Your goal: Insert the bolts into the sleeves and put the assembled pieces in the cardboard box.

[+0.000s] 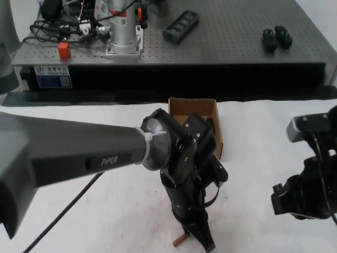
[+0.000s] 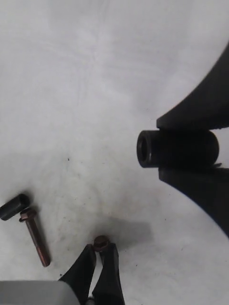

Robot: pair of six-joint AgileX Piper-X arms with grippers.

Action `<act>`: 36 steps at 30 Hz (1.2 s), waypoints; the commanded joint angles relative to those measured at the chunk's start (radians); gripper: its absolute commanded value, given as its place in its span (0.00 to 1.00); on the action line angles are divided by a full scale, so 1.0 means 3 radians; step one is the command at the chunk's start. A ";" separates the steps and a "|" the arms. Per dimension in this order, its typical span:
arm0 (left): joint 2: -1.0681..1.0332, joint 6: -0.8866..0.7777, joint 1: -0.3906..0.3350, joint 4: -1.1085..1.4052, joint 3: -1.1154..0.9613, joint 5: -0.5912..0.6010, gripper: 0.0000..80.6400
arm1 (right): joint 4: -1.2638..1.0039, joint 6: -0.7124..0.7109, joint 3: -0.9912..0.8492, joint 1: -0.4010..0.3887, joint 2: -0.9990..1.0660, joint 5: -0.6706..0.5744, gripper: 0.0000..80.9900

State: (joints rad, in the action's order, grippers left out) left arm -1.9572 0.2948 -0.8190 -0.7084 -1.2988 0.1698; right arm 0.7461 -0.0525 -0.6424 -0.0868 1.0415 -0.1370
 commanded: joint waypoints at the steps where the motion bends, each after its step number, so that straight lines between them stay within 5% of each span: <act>1: -0.0061 0.0018 -0.0013 -0.0097 -0.0015 -0.0055 0.24 | 0.0104 0.0027 0.0001 0.0019 -0.0280 -0.0052 0.06; 12: -0.0101 -0.0067 -0.0013 -0.0384 -0.0015 -0.0072 0.25 | 0.0212 0.0027 0.0001 0.0019 -0.0337 -0.0052 0.06; 19: -0.0101 -0.0150 -0.0013 -0.0382 -0.0015 -0.0005 0.45 | 0.0286 0.0027 0.0001 0.0019 -0.0337 -0.0052 0.06; 36: -0.0044 -0.0335 -0.0013 -0.0291 -0.0024 -0.0031 0.01 | 0.0309 0.0027 0.0001 0.0019 -0.0343 -0.0129 0.06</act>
State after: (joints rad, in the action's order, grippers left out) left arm -1.9726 0.2547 -0.8217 -0.8016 -1.3078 0.1594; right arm 0.8424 -0.0486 -0.6426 -0.0868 0.9485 -0.1602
